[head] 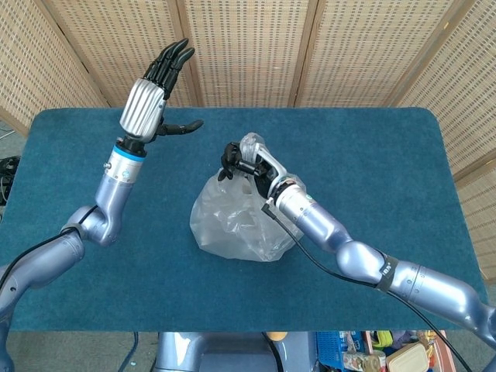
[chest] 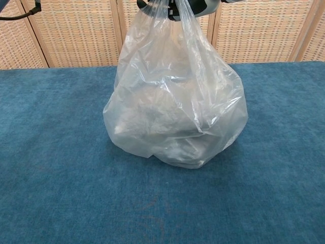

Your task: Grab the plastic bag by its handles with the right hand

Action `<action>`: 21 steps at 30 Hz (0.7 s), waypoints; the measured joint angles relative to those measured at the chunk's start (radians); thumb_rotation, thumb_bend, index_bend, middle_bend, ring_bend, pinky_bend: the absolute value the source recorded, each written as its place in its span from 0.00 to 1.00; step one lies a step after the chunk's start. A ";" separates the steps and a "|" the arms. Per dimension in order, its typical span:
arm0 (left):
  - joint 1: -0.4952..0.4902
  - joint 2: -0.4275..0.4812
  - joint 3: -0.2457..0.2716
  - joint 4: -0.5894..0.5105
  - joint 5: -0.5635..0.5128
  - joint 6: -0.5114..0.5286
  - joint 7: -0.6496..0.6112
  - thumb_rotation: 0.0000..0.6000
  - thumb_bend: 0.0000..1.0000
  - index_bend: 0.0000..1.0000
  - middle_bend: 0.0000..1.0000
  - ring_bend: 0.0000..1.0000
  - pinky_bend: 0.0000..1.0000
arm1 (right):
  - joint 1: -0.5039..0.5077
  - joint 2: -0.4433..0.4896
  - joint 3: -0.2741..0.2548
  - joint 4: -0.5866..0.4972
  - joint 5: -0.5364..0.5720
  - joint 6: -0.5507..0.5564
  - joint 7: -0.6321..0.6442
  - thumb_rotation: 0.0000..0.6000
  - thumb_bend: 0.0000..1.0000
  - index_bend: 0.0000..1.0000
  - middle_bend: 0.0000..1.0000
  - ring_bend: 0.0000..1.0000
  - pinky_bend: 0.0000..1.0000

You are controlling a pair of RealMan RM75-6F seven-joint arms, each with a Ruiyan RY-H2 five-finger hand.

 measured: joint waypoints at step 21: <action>0.272 0.292 0.066 -0.239 -0.090 -0.020 0.075 1.00 0.05 0.00 0.00 0.00 0.13 | 0.003 0.123 -0.067 -0.095 0.012 0.036 -0.091 1.00 1.00 0.71 0.82 0.87 0.71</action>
